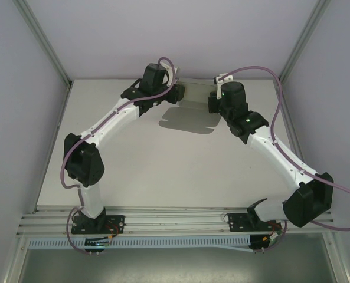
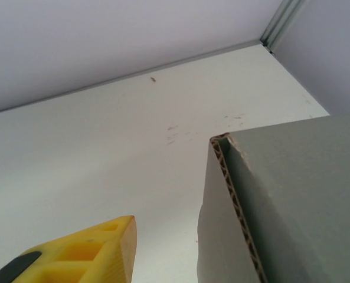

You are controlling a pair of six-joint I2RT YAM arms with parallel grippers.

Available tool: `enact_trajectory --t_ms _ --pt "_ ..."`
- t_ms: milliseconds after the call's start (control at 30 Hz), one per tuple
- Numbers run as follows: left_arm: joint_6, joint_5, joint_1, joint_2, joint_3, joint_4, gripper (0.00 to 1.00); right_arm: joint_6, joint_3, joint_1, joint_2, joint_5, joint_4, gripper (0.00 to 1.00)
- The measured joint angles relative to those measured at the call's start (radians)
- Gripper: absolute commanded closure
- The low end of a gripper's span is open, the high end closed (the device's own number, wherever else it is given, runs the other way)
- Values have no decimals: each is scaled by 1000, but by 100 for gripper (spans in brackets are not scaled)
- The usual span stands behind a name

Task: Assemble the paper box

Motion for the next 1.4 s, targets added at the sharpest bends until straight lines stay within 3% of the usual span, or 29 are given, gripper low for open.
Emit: enact_trajectory --t_ms 200,367,467,1033,1200,1400 --pt "-7 52 5 0 -4 4 78 0 0 0 0 -7 1 100" --pt "-2 46 0 4 8 -6 83 0 0 0 0 -18 1 100" --pt "-2 24 -3 25 39 -20 100 0 0 0 0 -18 7 100" --pt "8 -344 -75 126 184 -140 100 11 0 2 42 -27 33 100" --pt "24 -323 -73 106 145 -132 70 10 3 2 47 -28 38 100" --pt "40 -191 -27 11 7 -59 63 8 5 2 45 -43 20 100"
